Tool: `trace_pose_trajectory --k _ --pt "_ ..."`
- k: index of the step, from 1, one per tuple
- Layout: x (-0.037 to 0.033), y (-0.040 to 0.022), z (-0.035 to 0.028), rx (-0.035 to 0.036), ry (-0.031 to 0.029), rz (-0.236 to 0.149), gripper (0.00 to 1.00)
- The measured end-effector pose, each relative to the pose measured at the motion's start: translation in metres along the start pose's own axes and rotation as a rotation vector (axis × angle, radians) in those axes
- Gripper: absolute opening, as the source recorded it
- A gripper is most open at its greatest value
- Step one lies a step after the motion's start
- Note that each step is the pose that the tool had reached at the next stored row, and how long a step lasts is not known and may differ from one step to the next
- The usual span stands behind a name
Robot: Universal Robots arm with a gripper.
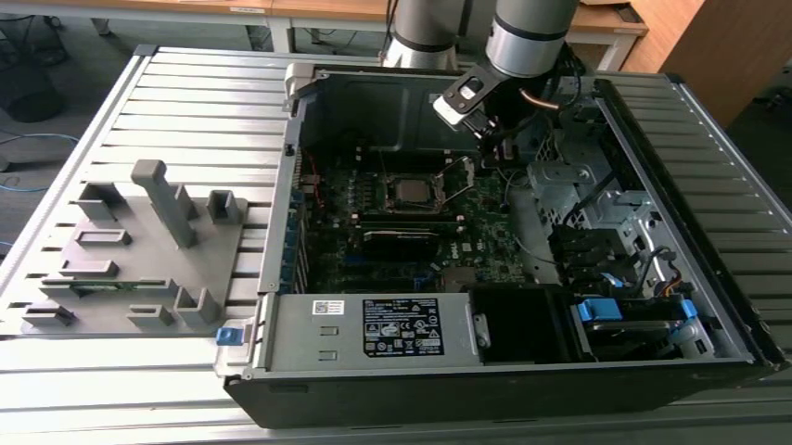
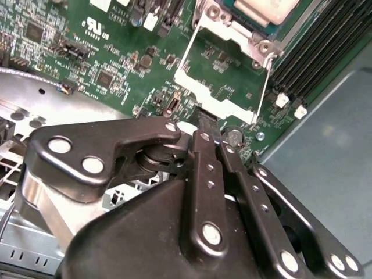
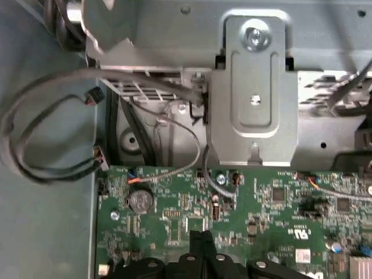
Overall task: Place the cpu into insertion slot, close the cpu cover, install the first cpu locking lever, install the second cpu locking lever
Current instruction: 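Close the cpu cover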
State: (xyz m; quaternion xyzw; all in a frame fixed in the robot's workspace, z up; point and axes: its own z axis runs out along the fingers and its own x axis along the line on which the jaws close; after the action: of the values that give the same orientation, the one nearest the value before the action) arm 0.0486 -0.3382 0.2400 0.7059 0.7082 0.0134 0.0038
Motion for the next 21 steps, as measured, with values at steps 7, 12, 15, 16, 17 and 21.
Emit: trace_pose_trajectory --k 7,12,15,16,17,21 --pt "0.0000 -0.0297 -0.0006 -0.0170 -0.0003 0.000 0.11" --pt "0.0002 -0.0524 -0.0008 -0.0331 0.0000 0.000 0.11" --pt "0.0002 -0.0636 -0.0011 -0.0397 -0.0003 0.000 0.11" --pt "0.0002 -0.0645 -0.0010 -0.0403 -0.0001 0.000 0.11" --pt "0.0002 -0.0645 -0.0010 -0.0404 -0.0002 -0.001 0.11" --pt "0.0002 -0.0647 -0.0011 -0.0405 -0.0002 -0.001 0.11"
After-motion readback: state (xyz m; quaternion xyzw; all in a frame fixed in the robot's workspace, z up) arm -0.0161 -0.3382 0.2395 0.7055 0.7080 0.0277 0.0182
